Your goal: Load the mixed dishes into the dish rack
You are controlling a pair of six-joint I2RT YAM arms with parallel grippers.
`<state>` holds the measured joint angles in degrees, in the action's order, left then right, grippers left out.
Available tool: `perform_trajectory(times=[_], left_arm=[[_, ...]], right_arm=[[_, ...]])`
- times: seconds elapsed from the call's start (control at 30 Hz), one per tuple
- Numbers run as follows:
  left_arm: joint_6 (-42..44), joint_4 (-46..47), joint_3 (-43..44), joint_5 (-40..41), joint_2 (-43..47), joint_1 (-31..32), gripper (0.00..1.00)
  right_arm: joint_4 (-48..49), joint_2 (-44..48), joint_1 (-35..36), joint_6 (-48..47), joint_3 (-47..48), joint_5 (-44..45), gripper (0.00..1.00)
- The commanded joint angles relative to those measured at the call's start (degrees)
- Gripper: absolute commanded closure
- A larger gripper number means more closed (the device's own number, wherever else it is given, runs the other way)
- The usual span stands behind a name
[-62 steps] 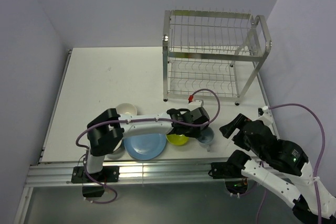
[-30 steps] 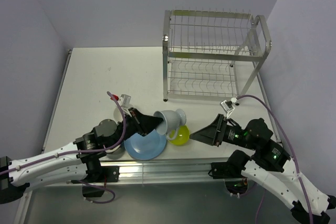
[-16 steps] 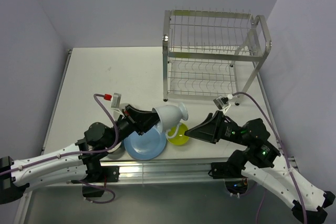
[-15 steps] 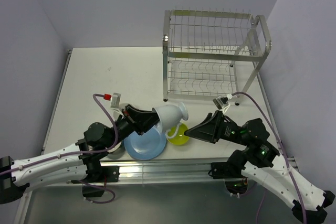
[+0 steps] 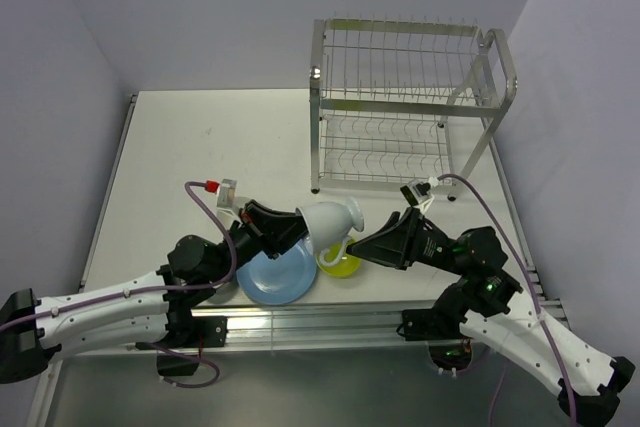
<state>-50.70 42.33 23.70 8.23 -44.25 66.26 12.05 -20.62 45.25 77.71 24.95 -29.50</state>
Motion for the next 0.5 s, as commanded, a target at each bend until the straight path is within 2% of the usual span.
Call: perform_trajectory(times=[0.0, 0.23, 0.47], left_arm=[[-1.4, 10.8, 1.5, -1.1, -0.7, 0.4, 1.00], [-1.2, 12.4, 1.8, -0.7, -2.8, 1.2, 1.00], [-0.9, 14.4, 1.6, 0.3, -3.8, 1.9, 1.00]], right_arm=[[5.3, -0.5, 1.1, 0.9, -0.7, 0.6, 0.43], [8.9, -2.2, 3.3, 1.7, -1.7, 2.8, 0.48], [10.4, -4.0, 7.5, 0.6, -1.7, 8.6, 0.55]])
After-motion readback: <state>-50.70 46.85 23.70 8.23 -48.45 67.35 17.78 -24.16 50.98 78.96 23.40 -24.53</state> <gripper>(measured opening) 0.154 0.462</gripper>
